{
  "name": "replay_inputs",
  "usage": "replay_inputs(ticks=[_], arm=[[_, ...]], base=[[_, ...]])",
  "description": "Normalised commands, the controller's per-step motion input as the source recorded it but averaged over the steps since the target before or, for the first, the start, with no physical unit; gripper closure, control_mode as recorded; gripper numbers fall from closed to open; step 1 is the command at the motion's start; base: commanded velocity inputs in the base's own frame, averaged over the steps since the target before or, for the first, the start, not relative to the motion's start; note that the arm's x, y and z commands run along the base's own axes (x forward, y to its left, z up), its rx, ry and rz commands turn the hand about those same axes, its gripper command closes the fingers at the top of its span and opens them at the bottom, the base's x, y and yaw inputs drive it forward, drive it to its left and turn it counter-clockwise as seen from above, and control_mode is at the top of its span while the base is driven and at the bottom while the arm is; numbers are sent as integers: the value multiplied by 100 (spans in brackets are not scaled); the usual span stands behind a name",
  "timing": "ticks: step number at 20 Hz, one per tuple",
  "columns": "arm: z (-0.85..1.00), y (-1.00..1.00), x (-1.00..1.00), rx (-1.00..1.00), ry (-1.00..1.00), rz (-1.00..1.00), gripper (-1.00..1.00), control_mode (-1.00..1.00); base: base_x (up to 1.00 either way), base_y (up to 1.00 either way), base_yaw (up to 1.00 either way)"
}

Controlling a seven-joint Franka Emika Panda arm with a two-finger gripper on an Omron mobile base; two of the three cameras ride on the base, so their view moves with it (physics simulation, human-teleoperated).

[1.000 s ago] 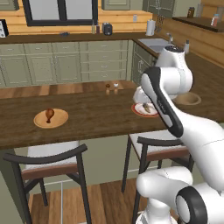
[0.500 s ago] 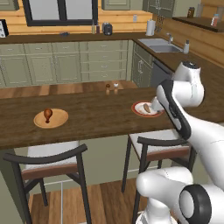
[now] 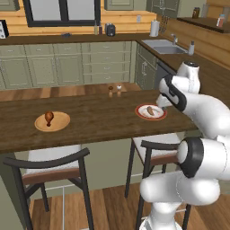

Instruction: Pick the chicken drumstick and sweet potato from their plates and place them in the bowl. Then put the bowl in the fridge.

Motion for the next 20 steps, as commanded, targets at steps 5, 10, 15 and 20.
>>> replay_inputs(ticks=[5,10,15,20], arm=[[-37,-10,99,0,0,5,-100,-100],[-41,0,91,0,0,0,-100,-100],[-36,-1,82,0,1,0,-100,-100],[-40,-4,63,0,5,0,-100,-100]], base=[[0,0,0],[0,0,0],[0,0,0],[0,0,0]])
